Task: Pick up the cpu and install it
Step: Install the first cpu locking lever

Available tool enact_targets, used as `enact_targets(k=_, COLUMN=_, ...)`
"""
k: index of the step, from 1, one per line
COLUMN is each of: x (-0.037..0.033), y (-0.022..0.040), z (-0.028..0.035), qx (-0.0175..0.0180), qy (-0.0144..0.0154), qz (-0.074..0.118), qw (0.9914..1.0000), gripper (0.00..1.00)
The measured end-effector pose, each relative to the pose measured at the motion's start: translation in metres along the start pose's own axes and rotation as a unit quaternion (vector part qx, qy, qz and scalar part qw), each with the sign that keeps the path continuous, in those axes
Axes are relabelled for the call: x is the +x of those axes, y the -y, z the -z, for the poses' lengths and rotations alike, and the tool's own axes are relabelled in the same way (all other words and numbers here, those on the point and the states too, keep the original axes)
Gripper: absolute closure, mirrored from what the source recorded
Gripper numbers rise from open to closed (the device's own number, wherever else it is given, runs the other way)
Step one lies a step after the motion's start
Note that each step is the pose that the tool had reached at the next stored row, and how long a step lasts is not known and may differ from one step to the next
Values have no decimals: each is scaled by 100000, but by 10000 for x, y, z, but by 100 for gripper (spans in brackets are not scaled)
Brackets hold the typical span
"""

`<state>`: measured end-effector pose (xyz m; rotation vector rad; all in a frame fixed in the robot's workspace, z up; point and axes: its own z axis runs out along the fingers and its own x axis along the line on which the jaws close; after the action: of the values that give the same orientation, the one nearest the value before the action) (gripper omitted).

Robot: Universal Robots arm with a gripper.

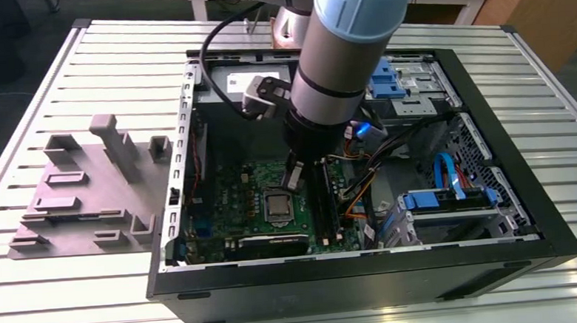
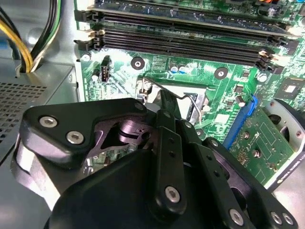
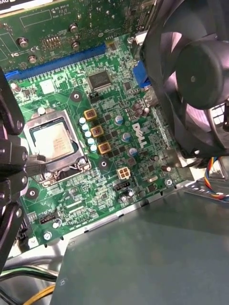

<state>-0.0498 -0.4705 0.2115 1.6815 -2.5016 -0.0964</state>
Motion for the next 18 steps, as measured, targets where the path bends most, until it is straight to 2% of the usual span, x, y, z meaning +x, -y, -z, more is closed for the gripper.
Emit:
enact_targets(k=10, x=31, y=37, z=-58, qx=-124, qy=226, qz=-1797, qw=99984, gripper=90)
enact_targets(k=18, x=48, y=51, z=-86, qx=-282, qy=513, qz=-4107, qw=99914, gripper=90)
